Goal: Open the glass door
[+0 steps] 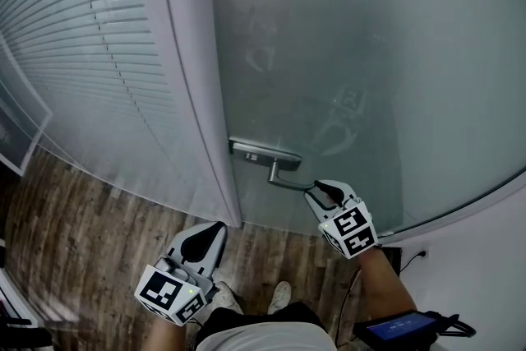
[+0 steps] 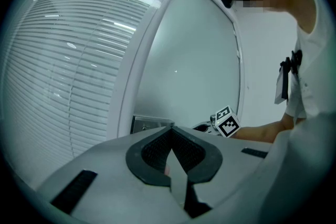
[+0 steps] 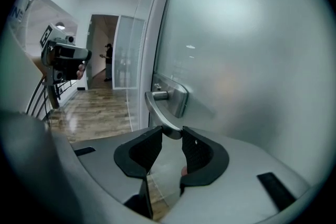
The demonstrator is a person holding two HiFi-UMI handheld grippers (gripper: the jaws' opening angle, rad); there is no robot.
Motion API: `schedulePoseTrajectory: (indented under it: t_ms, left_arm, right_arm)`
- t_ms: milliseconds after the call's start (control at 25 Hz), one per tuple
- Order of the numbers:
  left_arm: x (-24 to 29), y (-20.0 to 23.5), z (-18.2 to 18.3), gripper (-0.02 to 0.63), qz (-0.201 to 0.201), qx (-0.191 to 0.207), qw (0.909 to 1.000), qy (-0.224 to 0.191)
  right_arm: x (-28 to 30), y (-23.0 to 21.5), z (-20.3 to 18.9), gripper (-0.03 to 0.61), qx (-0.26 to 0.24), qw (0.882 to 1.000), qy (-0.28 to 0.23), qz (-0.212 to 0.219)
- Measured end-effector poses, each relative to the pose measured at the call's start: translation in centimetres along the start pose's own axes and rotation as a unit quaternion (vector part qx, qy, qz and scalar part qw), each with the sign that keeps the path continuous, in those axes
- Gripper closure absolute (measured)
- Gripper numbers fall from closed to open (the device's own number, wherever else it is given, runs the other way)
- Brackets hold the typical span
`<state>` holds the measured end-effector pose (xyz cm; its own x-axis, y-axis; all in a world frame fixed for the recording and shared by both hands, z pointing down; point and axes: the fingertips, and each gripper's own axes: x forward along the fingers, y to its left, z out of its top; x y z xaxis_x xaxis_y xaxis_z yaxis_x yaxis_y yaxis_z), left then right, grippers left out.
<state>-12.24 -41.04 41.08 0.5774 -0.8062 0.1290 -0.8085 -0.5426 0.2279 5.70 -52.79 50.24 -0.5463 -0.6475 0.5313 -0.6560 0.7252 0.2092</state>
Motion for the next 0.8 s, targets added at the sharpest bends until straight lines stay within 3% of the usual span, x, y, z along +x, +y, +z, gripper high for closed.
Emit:
schedulePoseTrajectory:
  t_ms: [200, 800]
  left_arm:
    - [-0.2, 0.1, 0.1, 0.614, 0.002, -0.005, 1.0, -0.001]
    - [-0.2, -0.3, 0.3, 0.614, 0.005, -0.011, 0.9999, -0.011]
  right_arm:
    - [1.5, 0.3, -1.5, 0.457, 0.026, 0.999, 0.01, 0.019]
    - [4.2, -3.9, -0.7, 0.456, 0.062, 0.998, 0.003, -0.019]
